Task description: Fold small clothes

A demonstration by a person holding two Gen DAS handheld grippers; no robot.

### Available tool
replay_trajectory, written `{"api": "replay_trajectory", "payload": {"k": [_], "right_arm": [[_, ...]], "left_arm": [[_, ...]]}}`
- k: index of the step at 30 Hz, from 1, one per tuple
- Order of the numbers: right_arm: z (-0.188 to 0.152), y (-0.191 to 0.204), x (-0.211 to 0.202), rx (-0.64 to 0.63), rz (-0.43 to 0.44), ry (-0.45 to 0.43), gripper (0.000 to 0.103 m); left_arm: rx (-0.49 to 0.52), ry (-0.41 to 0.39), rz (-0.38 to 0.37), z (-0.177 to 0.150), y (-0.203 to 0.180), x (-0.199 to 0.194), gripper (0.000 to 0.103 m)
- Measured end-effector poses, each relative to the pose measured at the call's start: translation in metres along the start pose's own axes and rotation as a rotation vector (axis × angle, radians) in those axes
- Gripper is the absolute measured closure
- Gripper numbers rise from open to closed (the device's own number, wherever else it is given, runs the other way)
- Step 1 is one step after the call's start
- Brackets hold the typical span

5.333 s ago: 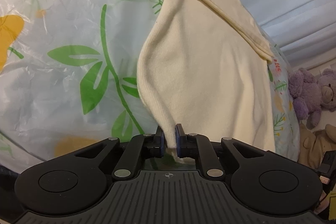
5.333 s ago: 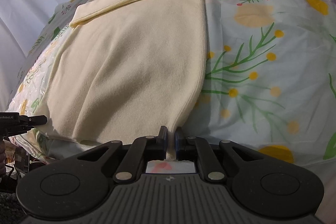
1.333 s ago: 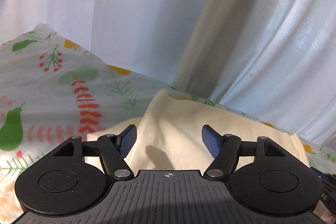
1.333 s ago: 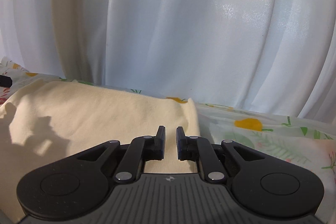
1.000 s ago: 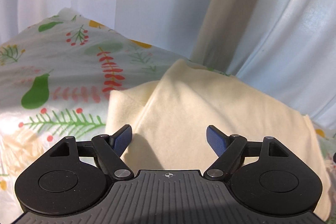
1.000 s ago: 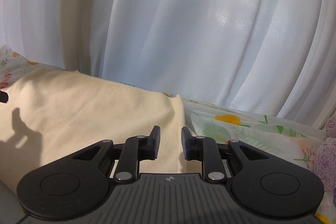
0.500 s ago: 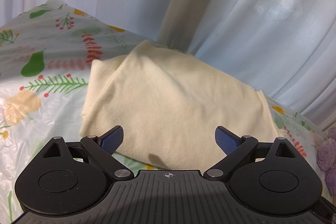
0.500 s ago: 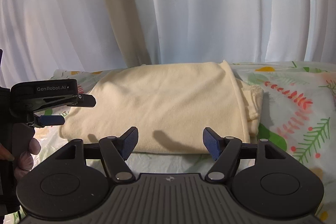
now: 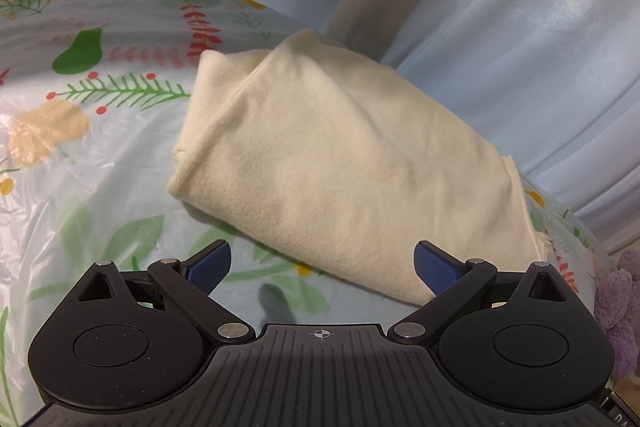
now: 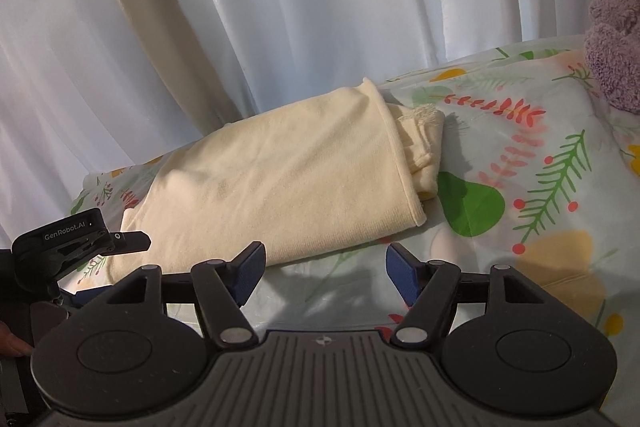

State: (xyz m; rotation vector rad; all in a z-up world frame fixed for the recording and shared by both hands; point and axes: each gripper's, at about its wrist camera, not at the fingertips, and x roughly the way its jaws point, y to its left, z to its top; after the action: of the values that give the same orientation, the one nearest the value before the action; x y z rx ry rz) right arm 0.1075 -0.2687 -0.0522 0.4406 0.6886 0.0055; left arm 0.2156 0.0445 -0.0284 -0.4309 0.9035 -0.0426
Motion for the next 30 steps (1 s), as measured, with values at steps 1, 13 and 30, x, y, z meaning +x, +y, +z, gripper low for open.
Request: {"api": "replay_trajectory", "payload": {"k": [1, 13, 30], "right_arm": [[0.0, -0.003, 0.002, 0.021, 0.002, 0.006, 0.037], [-0.004, -0.045, 0.027, 0.255, 0.006, 0.058, 0.059], [-0.002, -0.082, 0.049, 0.549, 0.095, 0.021, 0.058]], "left_arm": [[-0.009, 0.007, 0.0, 0.0, 0.002, 0.001, 0.002], [-0.104, 0.048, -0.018, 0.0, 0.032, 0.019, 0.002], [-0.354, -0.016, -0.21, 0.019, 0.095, 0.012, 0.002]]}}
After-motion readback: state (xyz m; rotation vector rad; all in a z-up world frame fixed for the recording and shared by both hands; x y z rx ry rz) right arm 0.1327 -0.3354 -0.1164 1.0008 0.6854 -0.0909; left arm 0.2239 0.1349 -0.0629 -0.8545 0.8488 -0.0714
